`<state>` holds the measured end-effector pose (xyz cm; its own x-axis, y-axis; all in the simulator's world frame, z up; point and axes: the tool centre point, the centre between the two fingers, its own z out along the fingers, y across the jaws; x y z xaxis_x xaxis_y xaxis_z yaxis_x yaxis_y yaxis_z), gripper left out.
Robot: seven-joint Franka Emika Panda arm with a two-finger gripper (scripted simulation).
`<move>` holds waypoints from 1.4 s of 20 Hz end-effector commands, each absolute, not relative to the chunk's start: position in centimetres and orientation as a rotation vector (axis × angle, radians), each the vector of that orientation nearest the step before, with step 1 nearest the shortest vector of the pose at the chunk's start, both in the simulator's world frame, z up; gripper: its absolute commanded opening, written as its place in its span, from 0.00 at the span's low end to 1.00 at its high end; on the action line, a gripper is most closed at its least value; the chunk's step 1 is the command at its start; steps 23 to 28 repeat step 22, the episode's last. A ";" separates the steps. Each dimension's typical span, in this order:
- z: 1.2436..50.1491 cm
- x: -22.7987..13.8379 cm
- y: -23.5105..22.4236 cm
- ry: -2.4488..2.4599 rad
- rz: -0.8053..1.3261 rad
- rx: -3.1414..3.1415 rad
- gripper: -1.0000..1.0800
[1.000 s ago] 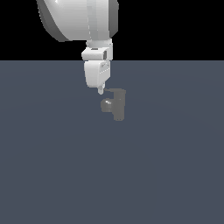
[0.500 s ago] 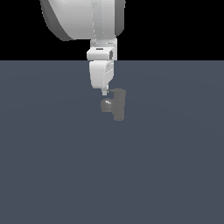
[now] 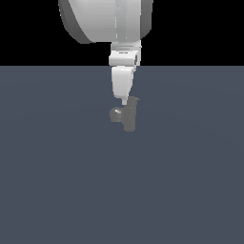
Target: Turn on the faucet by rotating a designated handle.
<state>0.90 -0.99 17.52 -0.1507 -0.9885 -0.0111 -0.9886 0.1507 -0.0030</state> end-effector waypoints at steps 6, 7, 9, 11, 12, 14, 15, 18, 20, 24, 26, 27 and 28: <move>17.5 1.9 -4.2 2.391 0.005 -2.025 0.00; 17.5 2.0 -4.6 2.393 0.005 -2.023 0.00; 17.5 2.3 -5.5 2.397 0.004 -2.019 0.00; 17.4 2.5 -6.4 2.402 0.003 -2.016 0.00; 17.4 2.7 -6.9 2.404 0.003 -2.014 0.00; 17.4 2.9 -7.8 2.409 0.003 -2.010 0.00; 17.4 3.0 -8.2 2.411 0.002 -2.008 0.00; 17.4 3.4 -9.6 2.417 0.001 -2.003 0.00; 17.3 3.6 -10.4 2.422 0.001 -1.999 0.00; 17.3 3.7 -10.9 2.424 0.000 -1.998 0.00; 17.3 3.7 -10.9 2.424 0.000 -1.998 0.00; 17.3 3.7 -10.9 2.424 0.000 -1.998 0.00; 17.3 3.7 -10.9 2.424 0.000 -1.998 0.00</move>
